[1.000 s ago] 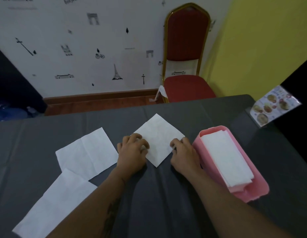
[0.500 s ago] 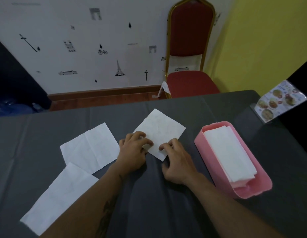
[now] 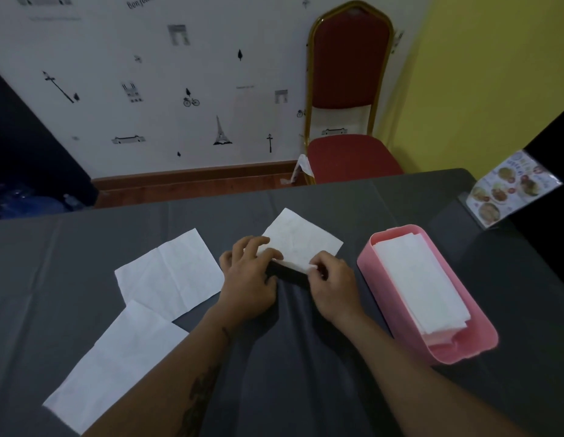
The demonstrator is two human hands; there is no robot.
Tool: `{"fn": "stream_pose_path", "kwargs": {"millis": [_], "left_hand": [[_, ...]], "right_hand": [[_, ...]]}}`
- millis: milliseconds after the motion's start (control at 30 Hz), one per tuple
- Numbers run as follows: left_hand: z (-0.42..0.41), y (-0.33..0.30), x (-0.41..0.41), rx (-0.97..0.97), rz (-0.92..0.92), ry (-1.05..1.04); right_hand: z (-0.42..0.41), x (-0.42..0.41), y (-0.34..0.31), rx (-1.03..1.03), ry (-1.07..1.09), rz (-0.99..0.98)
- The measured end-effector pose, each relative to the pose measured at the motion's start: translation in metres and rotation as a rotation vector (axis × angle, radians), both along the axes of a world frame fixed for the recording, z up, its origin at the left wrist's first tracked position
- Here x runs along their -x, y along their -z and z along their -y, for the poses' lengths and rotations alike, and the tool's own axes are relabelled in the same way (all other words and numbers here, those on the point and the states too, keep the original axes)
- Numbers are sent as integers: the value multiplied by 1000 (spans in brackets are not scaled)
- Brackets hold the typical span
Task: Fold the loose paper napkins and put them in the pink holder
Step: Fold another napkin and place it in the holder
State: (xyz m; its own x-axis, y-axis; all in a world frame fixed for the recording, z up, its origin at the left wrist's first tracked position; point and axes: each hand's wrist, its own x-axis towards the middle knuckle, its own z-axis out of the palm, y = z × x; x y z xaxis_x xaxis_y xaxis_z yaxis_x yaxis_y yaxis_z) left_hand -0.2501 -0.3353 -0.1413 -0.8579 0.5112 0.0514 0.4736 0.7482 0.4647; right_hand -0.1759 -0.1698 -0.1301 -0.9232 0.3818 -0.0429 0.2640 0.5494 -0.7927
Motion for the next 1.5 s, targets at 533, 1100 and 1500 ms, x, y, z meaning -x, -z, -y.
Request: {"fn": "stream_pose_path", "kwargs": {"millis": [533,1100,1500], "left_hand": [[18,-55,-13,-382,392,-258],[27,0,-83,155,57,167],[21,6,-86,216,-53,167]], "right_hand": [[-9,-31,-23,397,148,256],[3,-74,-20,-251,-2,374],[7,-96,-4,-399,-196,278]]}}
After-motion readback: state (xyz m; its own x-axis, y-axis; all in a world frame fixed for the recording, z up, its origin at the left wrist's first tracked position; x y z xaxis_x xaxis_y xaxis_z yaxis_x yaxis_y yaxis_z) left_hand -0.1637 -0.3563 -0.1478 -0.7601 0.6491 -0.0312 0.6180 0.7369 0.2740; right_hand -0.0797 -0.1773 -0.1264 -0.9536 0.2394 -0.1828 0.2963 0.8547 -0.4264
